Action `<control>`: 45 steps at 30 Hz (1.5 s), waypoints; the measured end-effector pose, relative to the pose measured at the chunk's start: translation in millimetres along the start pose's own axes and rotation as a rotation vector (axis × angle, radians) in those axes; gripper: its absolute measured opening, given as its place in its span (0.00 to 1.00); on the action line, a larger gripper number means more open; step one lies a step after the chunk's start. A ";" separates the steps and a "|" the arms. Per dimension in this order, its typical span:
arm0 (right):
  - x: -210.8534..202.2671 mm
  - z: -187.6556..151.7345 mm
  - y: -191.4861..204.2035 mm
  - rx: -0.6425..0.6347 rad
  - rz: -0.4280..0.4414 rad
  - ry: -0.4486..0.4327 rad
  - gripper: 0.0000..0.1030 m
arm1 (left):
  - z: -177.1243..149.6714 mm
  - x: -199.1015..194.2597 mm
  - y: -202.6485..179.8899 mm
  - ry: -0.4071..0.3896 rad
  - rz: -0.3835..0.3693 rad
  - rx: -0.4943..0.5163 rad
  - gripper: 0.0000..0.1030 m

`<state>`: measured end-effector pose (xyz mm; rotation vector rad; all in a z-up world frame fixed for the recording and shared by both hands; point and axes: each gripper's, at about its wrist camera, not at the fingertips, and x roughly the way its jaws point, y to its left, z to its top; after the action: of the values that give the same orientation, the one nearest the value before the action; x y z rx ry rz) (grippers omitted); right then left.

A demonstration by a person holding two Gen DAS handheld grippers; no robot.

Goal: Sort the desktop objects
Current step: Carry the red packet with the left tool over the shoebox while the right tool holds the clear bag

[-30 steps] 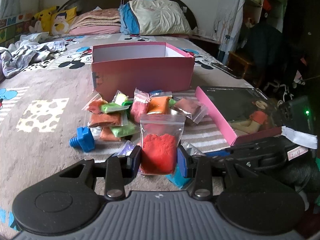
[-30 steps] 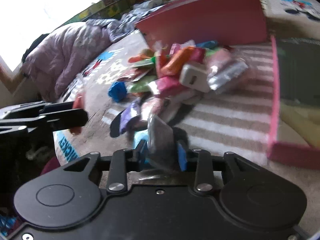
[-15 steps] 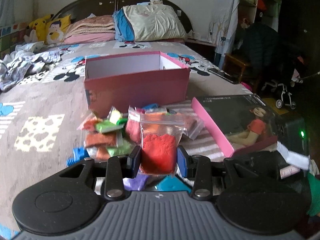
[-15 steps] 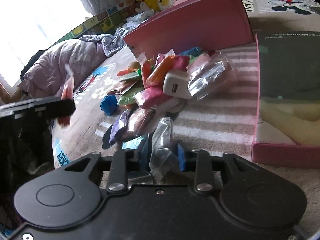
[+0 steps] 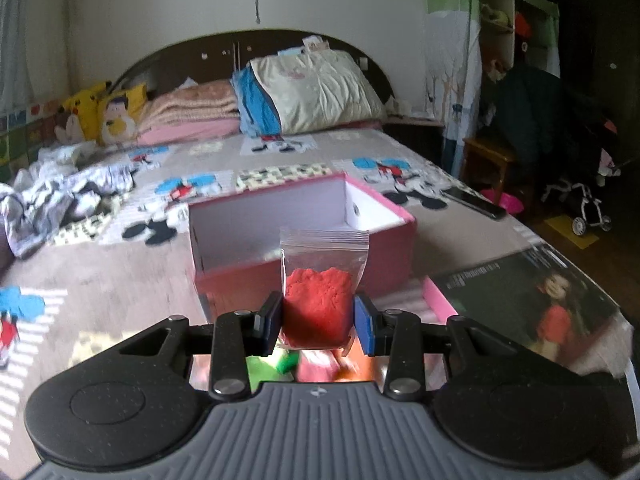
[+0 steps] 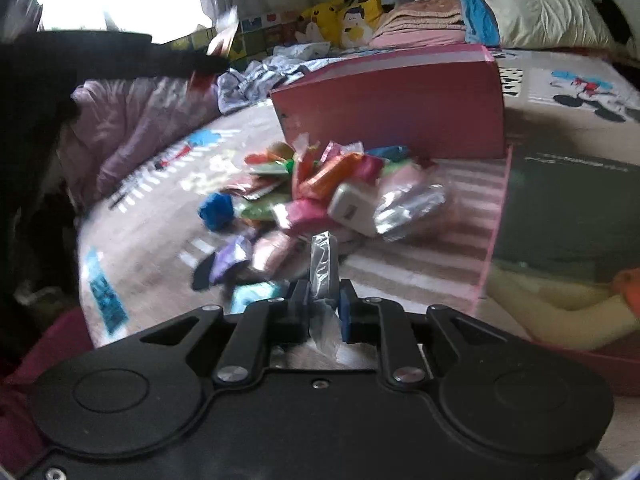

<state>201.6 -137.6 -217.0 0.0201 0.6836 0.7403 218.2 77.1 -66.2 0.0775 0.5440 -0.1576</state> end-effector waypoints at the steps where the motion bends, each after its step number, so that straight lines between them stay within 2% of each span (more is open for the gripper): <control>1: 0.7 -2.0 -0.9 -0.001 -0.001 0.006 0.14 | 5.6 3.5 2.0 -0.007 0.005 0.002 0.35; 8: 11.1 -18.1 1.2 -0.008 0.001 0.056 0.14 | 37.3 32.8 10.5 -0.028 0.021 0.009 0.35; 23: 12.0 -24.7 2.9 -0.028 0.004 0.061 0.14 | 81.4 117.4 35.5 0.037 0.062 -0.011 0.35; 37: 13.6 -25.5 3.8 -0.043 -0.005 0.067 0.13 | 94.2 195.8 49.9 0.168 0.068 -0.058 0.35; 45: 14.1 -25.8 3.5 -0.042 -0.005 0.067 0.13 | 90.2 240.5 62.8 0.292 0.072 -0.125 0.35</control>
<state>192.0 -131.7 -244.5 -0.0456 0.7316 0.7528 477.7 97.7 -112.5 -0.0018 0.8396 -0.0417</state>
